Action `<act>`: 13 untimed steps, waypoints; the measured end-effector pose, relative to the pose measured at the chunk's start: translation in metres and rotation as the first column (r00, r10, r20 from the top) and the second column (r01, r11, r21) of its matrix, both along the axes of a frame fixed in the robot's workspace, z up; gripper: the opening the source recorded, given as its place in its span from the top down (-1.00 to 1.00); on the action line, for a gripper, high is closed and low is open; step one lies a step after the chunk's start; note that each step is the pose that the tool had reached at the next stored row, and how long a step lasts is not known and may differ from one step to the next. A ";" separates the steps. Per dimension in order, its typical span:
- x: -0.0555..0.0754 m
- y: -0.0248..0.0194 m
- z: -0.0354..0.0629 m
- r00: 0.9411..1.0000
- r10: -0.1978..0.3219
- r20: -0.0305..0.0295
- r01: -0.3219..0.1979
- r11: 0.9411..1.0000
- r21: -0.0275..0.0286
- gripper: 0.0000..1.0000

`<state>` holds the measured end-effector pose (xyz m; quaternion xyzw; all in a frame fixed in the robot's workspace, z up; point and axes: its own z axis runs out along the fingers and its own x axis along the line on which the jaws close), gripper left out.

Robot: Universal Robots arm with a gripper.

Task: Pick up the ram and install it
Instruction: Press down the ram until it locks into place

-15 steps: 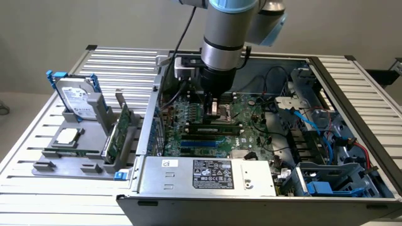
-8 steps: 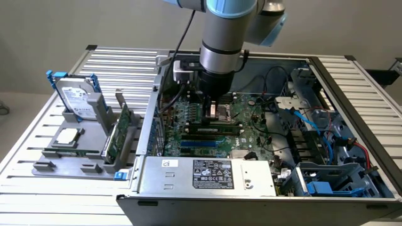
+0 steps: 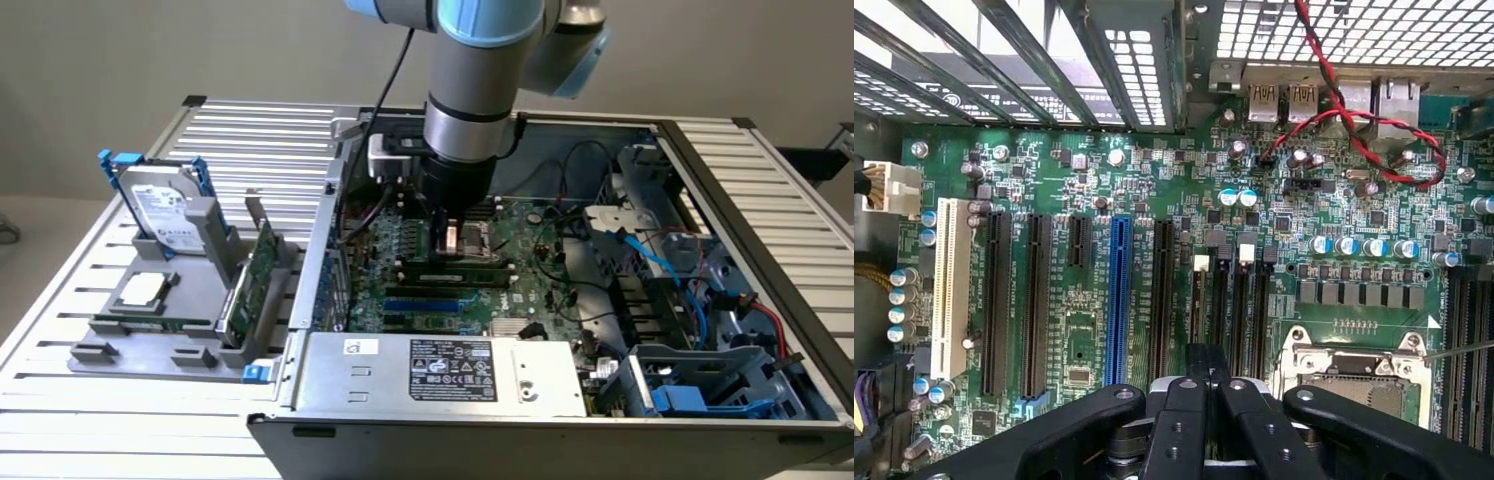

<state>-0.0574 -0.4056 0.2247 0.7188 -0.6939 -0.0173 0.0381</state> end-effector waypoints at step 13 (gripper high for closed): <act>0.033 -0.0046 0.0235 1.000 0.000 -0.012 0.000 1.000 0.001 0.79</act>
